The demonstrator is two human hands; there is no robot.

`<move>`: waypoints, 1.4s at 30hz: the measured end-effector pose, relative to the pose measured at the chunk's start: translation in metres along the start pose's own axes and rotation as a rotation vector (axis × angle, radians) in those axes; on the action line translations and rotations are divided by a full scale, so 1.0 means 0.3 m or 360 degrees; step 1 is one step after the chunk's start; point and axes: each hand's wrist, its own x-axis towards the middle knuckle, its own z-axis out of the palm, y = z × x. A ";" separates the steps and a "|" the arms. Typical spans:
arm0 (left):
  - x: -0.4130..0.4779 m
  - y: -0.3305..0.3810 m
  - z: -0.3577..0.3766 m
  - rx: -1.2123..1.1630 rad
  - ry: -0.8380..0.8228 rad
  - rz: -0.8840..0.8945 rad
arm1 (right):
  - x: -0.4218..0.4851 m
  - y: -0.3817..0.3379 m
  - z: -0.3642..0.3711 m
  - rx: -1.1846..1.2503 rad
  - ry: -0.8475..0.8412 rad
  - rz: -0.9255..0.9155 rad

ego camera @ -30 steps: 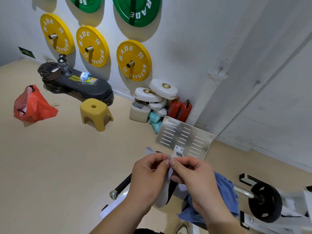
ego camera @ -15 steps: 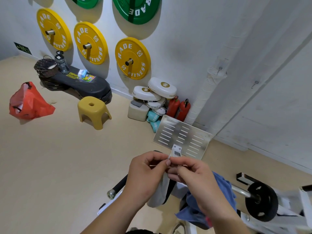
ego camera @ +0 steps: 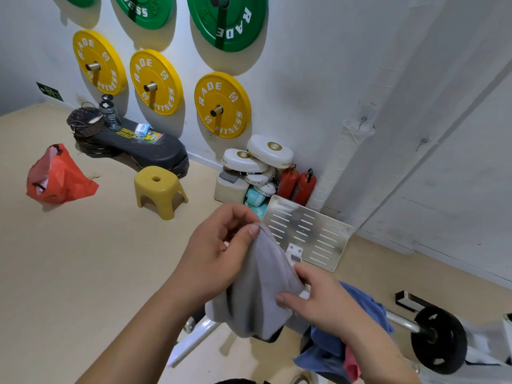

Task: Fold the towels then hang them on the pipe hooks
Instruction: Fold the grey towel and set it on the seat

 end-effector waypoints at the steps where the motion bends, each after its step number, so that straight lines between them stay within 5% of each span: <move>1: 0.001 -0.008 0.001 -0.0011 0.0073 -0.0011 | 0.000 0.022 0.010 -0.0064 -0.0036 0.0050; 9: 0.022 -0.130 -0.007 0.0111 0.0345 -0.0220 | -0.031 0.190 0.027 0.0368 0.0265 0.0348; 16: 0.030 -0.168 -0.019 0.0027 0.0631 -0.0223 | -0.084 0.162 -0.092 0.1559 0.0780 0.0352; 19: 0.044 -0.185 -0.006 0.0039 0.0547 -0.0230 | -0.069 0.161 -0.126 0.1959 0.0883 0.0234; 22: 0.050 -0.189 0.017 0.0219 0.0383 -0.0217 | -0.066 0.148 -0.139 0.1605 0.1209 0.0315; 25: 0.060 -0.144 0.032 0.0218 0.0496 -0.0064 | -0.062 0.160 -0.161 0.1172 0.1499 0.0221; 32: 0.094 -0.132 0.043 0.0174 0.0418 -0.0063 | -0.084 0.135 -0.238 0.0921 0.1533 0.0001; 35: 0.110 -0.153 0.056 0.0134 0.0354 -0.0176 | -0.061 0.168 -0.256 0.0751 0.1377 0.0125; 42: 0.131 -0.188 0.047 0.0169 0.0313 -0.0258 | -0.046 0.153 -0.234 0.0923 0.1304 0.0175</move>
